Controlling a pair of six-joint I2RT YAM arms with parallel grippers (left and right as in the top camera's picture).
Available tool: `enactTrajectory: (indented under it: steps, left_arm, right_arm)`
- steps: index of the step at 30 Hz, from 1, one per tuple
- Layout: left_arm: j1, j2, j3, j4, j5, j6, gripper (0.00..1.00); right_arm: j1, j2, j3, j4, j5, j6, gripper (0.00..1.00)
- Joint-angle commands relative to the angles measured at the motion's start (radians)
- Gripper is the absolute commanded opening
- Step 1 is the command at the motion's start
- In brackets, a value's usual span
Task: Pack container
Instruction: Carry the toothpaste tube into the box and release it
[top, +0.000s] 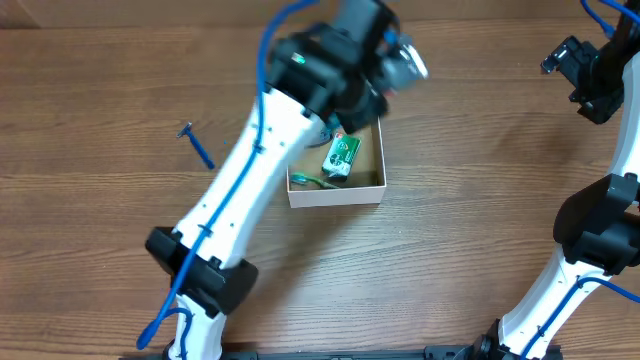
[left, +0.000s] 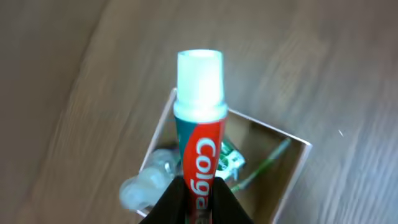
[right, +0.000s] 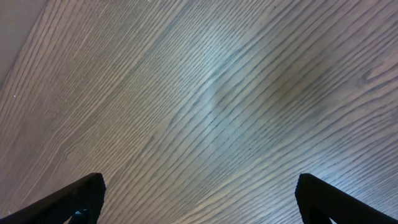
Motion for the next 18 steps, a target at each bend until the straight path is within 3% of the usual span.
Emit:
enactTrajectory:
  steps: [1, 7, 10, 11, 13, 15, 18]
  left_arm:
    - [-0.027, -0.006, -0.020, -0.007, -0.060, 0.155, 0.04]
    - [0.035, 0.043, -0.214, 0.031, -0.056, 0.213, 0.05]
    - [0.037, 0.074, -0.272, 0.047, -0.055, 0.213, 0.11]
    - [0.033, 0.082, -0.279, 0.047, -0.047, 0.214, 0.14]
    - [0.028, 0.084, -0.280, 0.047, -0.027, 0.217, 0.48]
    - [0.026, 0.084, -0.280, 0.048, -0.026, 0.217, 0.53]
    - [0.024, 0.082, -0.269, 0.076, 0.011, 0.194, 0.50]
  right_arm:
    - [0.003, -0.018, 0.027, 0.005, 0.006, 0.002, 1.00]
    - [0.003, -0.018, 0.027, 0.005, 0.007, 0.002, 1.00]
    - [0.003, -0.018, 0.027, 0.005, 0.006, 0.002, 1.00]
    - [0.003, -0.018, 0.027, 0.005, 0.006, 0.002, 1.00]
    - [0.003, -0.018, 0.027, 0.005, 0.006, 0.002, 1.00]
    - [0.003, -0.018, 0.027, 0.005, 0.006, 0.002, 1.00]
    - [0.003, -0.018, 0.027, 0.005, 0.007, 0.002, 1.00]
